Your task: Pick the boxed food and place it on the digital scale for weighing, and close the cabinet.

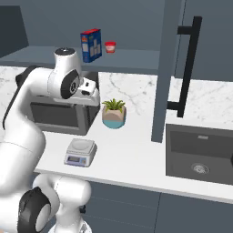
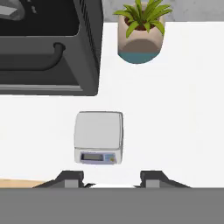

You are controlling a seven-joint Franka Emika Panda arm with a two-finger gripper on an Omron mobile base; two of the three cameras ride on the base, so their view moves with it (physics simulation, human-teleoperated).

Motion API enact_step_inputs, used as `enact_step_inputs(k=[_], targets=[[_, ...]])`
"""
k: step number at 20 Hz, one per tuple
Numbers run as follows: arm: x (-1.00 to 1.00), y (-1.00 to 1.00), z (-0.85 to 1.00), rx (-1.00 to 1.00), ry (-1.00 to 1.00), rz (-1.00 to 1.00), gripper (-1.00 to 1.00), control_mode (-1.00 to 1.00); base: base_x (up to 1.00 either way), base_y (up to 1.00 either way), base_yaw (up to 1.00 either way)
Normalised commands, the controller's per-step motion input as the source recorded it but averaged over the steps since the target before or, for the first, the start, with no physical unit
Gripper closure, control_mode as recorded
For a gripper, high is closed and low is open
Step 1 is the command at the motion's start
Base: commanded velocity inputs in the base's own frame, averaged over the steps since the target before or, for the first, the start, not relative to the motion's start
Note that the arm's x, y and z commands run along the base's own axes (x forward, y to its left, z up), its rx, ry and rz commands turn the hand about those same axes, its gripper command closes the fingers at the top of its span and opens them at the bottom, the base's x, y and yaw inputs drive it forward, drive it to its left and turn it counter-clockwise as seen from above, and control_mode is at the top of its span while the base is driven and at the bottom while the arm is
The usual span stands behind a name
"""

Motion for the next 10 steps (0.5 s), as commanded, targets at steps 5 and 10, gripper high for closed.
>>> enact_step_inputs(k=[5, 10], targets=[[-0.55, -0.04, 0.00, 0.00, -0.02, -0.01, -1.00, -1.00, 0.00, 0.00, 0.00], [-0.73, 0.04, 0.22, 0.00, -0.31, -0.02, -1.00, -1.00, 0.00, 0.00, 0.00]])
